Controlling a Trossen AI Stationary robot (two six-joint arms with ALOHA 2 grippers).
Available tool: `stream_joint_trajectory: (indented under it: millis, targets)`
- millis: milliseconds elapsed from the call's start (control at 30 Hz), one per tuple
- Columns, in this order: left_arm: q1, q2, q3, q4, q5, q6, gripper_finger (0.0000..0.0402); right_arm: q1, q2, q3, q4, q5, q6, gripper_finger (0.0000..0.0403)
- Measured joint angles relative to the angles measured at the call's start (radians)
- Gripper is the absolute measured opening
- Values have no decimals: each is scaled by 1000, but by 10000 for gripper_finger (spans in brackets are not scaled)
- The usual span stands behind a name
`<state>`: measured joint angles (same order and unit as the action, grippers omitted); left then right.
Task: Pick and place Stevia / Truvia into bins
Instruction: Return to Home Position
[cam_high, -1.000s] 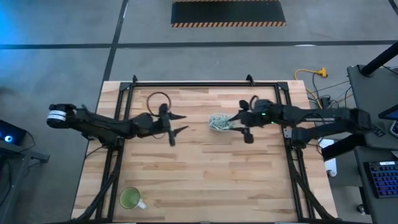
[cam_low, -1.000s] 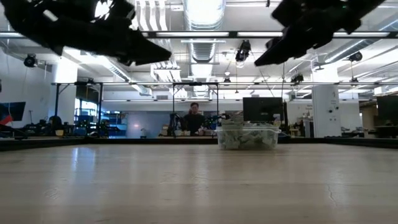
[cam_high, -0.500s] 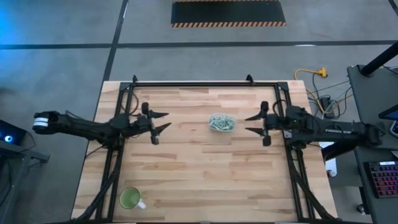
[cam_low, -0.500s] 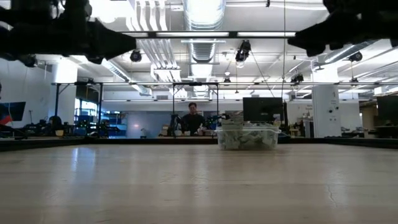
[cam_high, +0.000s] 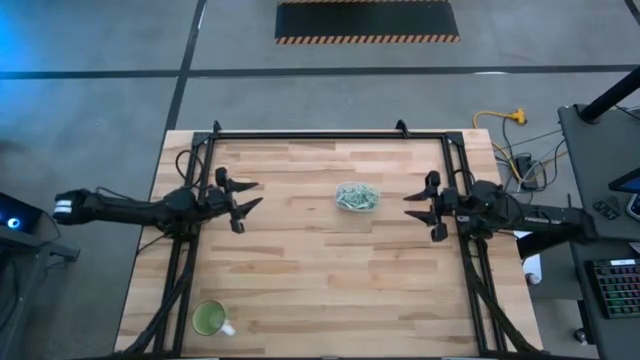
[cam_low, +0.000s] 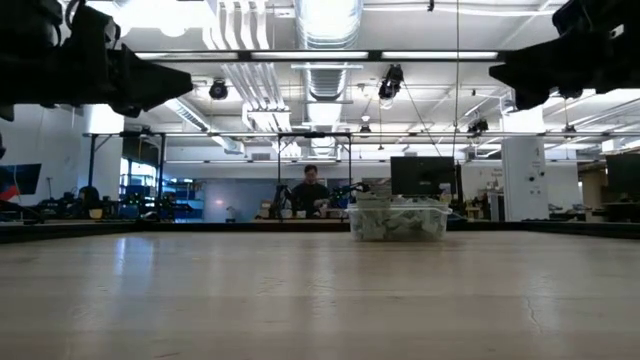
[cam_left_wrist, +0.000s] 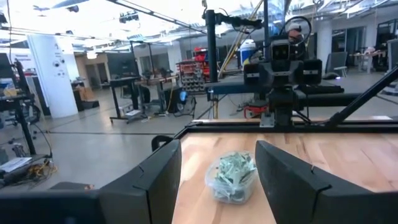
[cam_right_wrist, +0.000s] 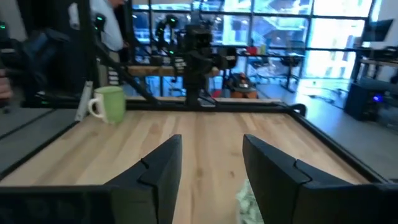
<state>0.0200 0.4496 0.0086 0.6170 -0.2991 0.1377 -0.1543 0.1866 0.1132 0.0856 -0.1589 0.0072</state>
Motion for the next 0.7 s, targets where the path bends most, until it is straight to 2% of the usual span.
stream_joint_trajectory:
  millis: [267,400,567,700]
  targets:
    - [0,-115,0,-144,-1,-1,190,97,-69,-72,55,30,2,161]
    - [0,-190,-1,-229,-1,-4,190,130,-87,-76,17,102,-7,157]
    - [-1,-293,-1,-352,3,-9,190,137,-89,-77,-71,123,-16,156]
    - [-2,-388,-2,-465,51,-26,190,137,-91,-79,-98,141,-18,159]
